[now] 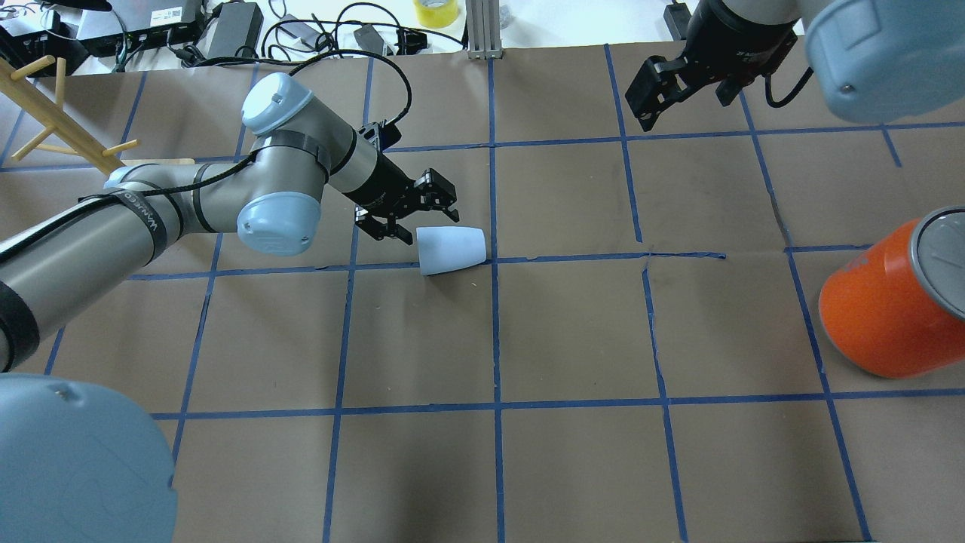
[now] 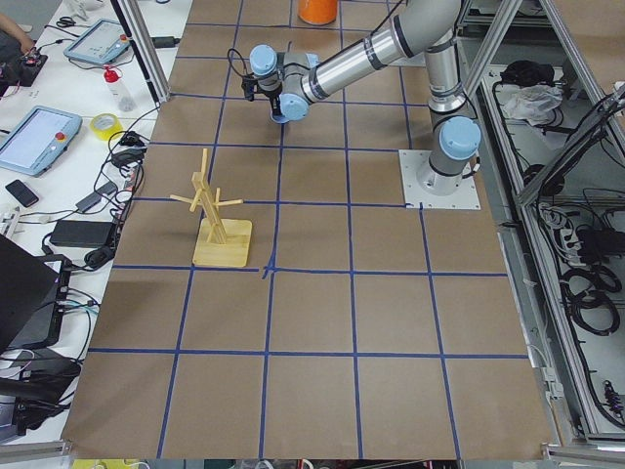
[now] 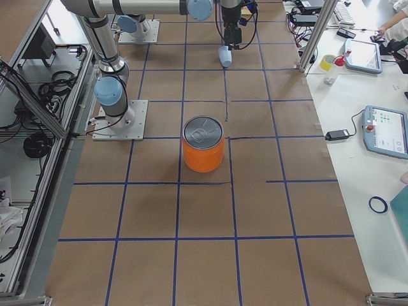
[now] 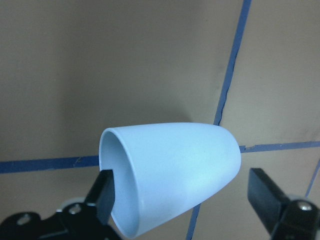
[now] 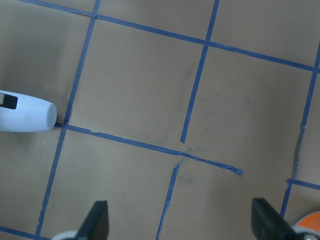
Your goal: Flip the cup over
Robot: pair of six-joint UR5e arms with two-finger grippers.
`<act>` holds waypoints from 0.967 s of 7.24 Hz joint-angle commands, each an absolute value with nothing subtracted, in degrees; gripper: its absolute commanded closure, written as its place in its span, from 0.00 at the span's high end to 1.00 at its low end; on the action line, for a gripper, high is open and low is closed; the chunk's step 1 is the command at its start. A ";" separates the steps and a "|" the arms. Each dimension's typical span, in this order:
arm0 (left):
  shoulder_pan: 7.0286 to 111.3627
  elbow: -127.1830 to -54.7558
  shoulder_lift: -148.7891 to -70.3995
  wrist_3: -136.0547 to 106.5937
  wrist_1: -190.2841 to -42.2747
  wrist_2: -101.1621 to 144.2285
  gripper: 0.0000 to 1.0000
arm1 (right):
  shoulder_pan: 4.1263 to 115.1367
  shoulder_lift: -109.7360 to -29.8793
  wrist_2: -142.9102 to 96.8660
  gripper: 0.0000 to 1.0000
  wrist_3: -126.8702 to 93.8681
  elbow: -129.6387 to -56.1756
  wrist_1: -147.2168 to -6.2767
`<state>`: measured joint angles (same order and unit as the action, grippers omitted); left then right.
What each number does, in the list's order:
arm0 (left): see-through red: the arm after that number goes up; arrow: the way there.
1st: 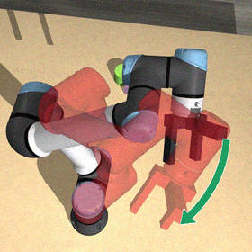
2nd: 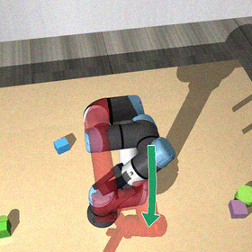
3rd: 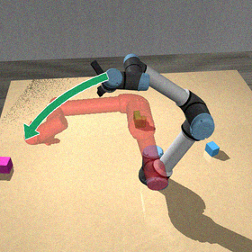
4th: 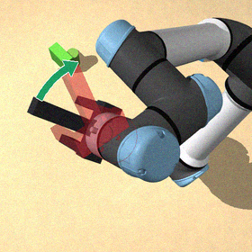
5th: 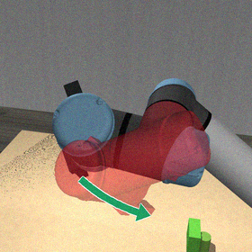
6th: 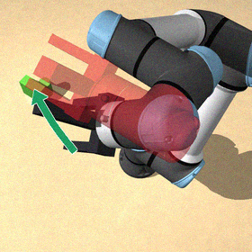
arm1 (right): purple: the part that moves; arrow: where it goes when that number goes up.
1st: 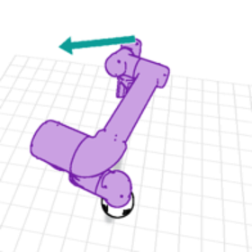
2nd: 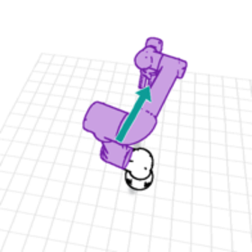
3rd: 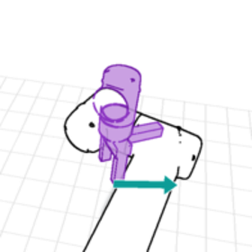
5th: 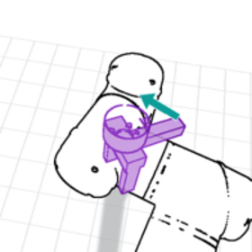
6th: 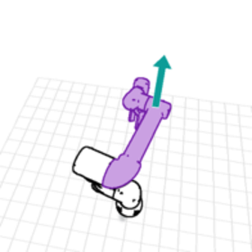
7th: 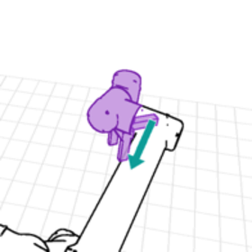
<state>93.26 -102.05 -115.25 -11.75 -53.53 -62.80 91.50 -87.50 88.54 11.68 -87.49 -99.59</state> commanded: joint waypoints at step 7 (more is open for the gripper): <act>93.34 -92.66 -113.38 -14.85 -58.25 -71.09 0.00 | 90.62 -87.80 91.58 1.00 1.67 -82.79 -91.93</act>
